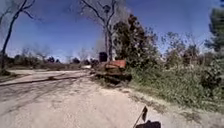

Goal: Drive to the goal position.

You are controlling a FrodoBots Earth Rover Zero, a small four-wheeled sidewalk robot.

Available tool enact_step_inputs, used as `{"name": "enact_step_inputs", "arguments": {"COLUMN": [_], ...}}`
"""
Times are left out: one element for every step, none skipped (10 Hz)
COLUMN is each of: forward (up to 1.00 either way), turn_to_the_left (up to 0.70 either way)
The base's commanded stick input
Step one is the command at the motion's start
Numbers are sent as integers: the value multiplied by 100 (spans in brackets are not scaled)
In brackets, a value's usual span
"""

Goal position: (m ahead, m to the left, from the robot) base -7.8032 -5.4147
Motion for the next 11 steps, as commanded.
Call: {"name": "enact_step_inputs", "arguments": {"forward": [0, 0, 0, 0, 0, 0, 0, 0, 0, 0, 0], "turn_to_the_left": [-100, -100, -100, -100, -100, -100, -100, -100, -100, -100, -100]}}
